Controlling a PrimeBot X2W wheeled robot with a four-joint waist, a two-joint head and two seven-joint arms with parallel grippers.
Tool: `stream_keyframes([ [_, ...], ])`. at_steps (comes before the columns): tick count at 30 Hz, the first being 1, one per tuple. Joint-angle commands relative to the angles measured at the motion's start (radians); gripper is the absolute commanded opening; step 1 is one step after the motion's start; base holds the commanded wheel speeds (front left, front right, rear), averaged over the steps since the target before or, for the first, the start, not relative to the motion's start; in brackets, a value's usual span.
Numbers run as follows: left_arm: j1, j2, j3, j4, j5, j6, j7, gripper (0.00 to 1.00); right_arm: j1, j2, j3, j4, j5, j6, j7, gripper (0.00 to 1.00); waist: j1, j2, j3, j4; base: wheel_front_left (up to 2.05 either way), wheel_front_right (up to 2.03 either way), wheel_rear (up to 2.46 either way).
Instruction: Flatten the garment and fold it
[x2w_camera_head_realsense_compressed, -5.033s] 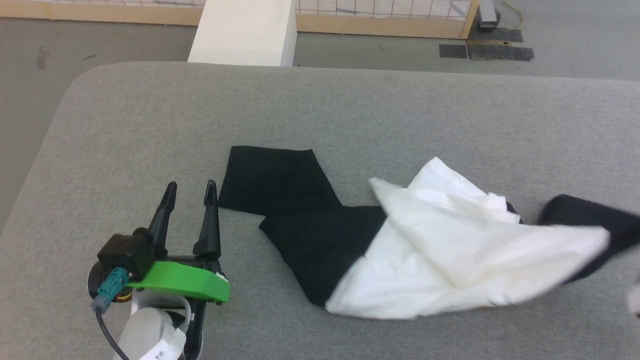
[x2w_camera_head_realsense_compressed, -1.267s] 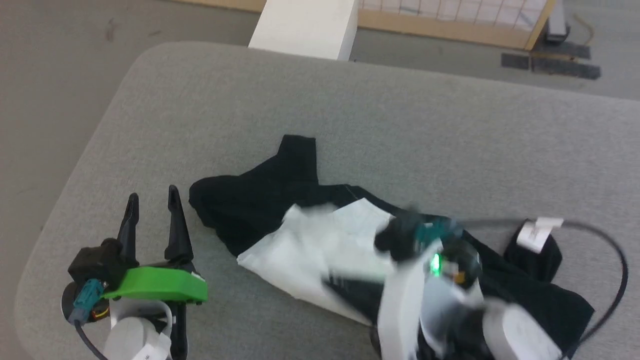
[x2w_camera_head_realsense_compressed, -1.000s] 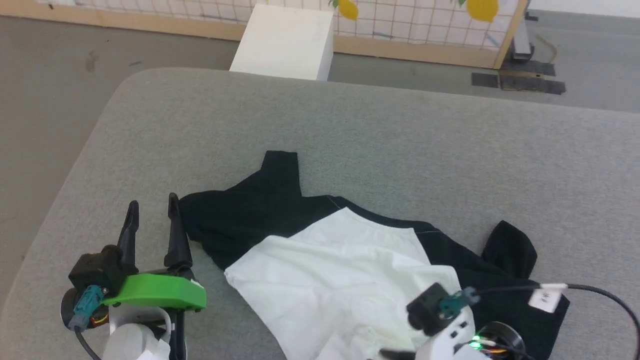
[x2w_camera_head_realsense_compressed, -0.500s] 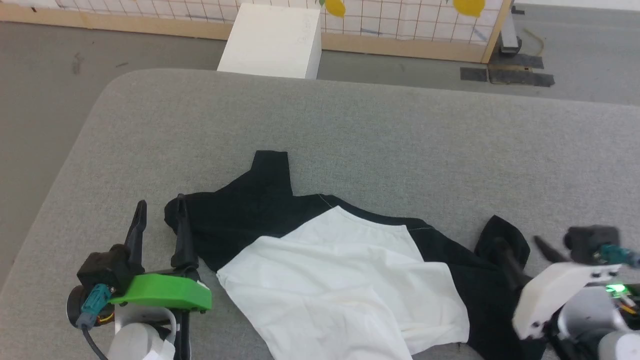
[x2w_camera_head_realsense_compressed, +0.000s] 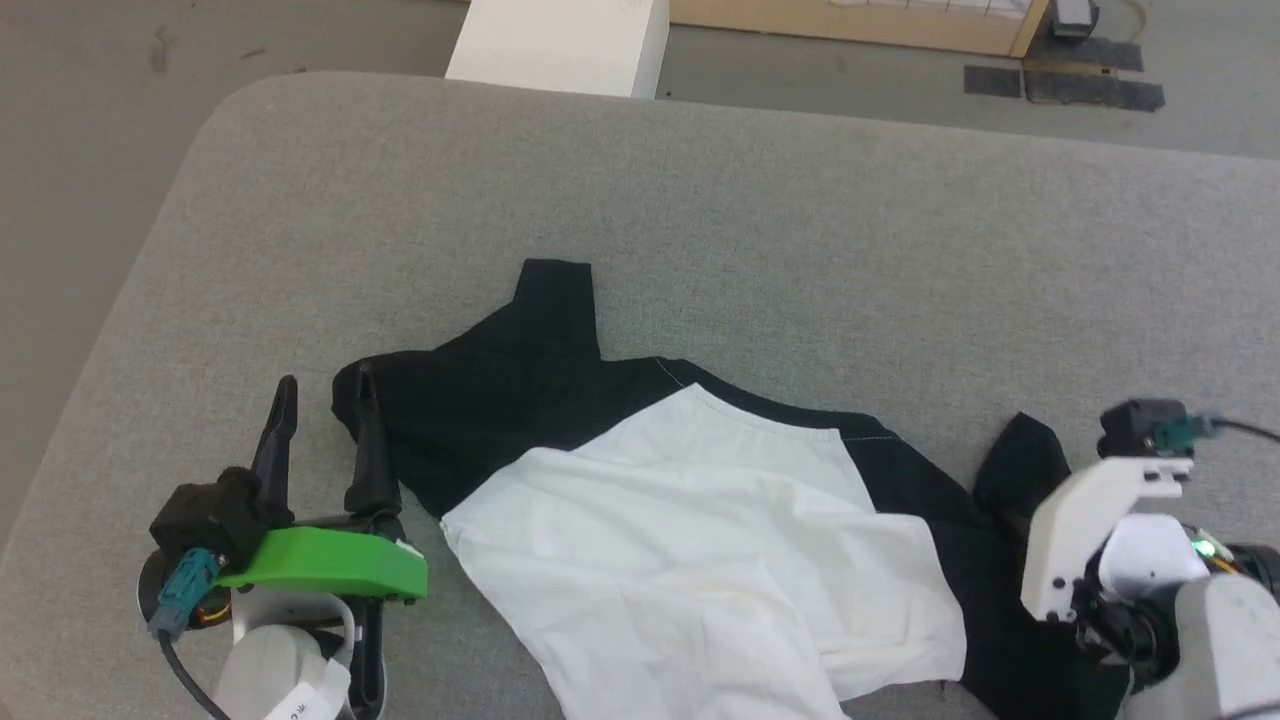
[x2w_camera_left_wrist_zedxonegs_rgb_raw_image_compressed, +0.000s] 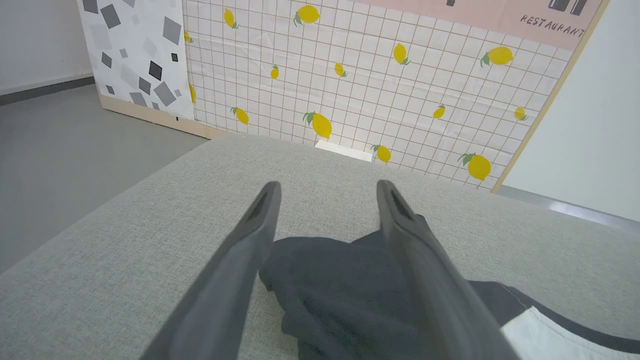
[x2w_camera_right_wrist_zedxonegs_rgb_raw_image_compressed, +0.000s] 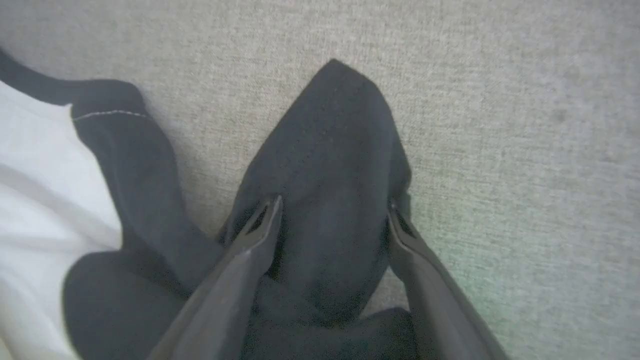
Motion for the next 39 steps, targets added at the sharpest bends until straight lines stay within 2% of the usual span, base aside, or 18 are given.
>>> stream_keyframes([
  [1, -0.016, -0.002, 0.000, -0.003, -0.002, 0.004, -0.004, 1.00, 0.005, 0.004, 0.023, 0.034, -0.003, -0.001, 0.047, 0.34, 0.0001, 0.0000, 0.008, 0.001, 0.00, 0.00, 0.00],
  [2, -0.017, -0.002, 0.000, -0.004, -0.003, 0.006, -0.004, 1.00, 0.001, 0.004, 0.031, 0.035, 0.000, -0.001, 0.066, 0.02, 0.0001, 0.0000, 0.010, -0.001, 0.00, 0.00, 0.00],
  [5, -0.019, -0.002, -0.001, -0.005, -0.002, 0.010, -0.004, 1.00, -0.019, 0.004, -0.003, 0.004, -0.013, -0.001, 0.037, 0.00, 0.0001, 0.0000, 0.012, -0.010, 0.00, 0.00, 0.00],
  [7, -0.022, -0.002, -0.001, -0.003, -0.003, 0.009, -0.004, 1.00, -0.038, 0.003, -0.081, -0.029, -0.033, -0.001, -0.029, 0.00, 0.0001, 0.0000, 0.009, -0.016, 0.00, 0.00, 0.00],
  [12, -0.023, -0.002, 0.001, 0.009, -0.003, 0.001, -0.004, 1.00, -0.075, 0.001, -0.363, -0.093, -0.115, -0.001, -0.175, 0.00, 0.0001, 0.0000, -0.006, -0.031, 0.00, 0.00, 0.00],
  [18, -0.020, -0.002, 0.007, 0.021, 0.001, -0.008, -0.004, 1.00, -0.079, 0.000, -0.667, -0.091, -0.193, -0.001, -0.217, 0.00, 0.0001, 0.0000, -0.021, -0.047, 0.00, 0.00, 0.00],
  [21, -0.017, -0.002, 0.004, 0.018, 0.003, -0.006, -0.004, 1.00, -0.061, 0.002, -0.745, -0.055, -0.212, -0.001, -0.213, 0.00, 0.0001, 0.0000, -0.026, -0.055, 0.00, 0.00, 0.00],
  [22, -0.015, -0.002, 0.003, 0.017, 0.004, -0.005, -0.004, 1.00, -0.053, 0.003, -0.751, -0.044, -0.214, -0.001, -0.208, 0.43, 0.0001, 0.0000, -0.028, -0.057, 0.00, 0.00, 0.00],
  [23, -0.012, -0.002, 0.001, 0.017, 0.006, -0.006, -0.004, 1.00, -0.045, 0.004, -0.734, -0.020, -0.181, -0.001, -0.218, 1.00, 0.0001, 0.0000, -0.030, -0.063, 0.00, 0.00, 0.00],
  [27, -0.009, -0.002, 0.001, 0.032, 0.011, -0.009, -0.004, 1.00, -0.008, 0.004, -0.627, -0.029, -0.110, -0.001, -0.352, 1.00, 0.0001, 0.0000, -0.033, -0.075, 0.00, 0.00, 0.00],
  [34, -0.025, 0.013, -0.006, 0.075, 0.032, 0.000, 0.014, 1.00, 0.112, 0.004, -0.238, -0.131, 0.025, -0.001, -0.644, 1.00, 0.0001, 0.0000, -0.030, -0.111, 0.00, 0.00, 0.00],
  [39, -0.052, 0.042, -0.019, 0.097, 0.034, -0.006, 0.082, 1.00, 0.173, 0.004, -0.019, -0.163, 0.067, -0.001, -0.725, 1.00, 0.0001, 0.0000, -0.025, -0.142, 0.00, 0.00, 0.00],
])
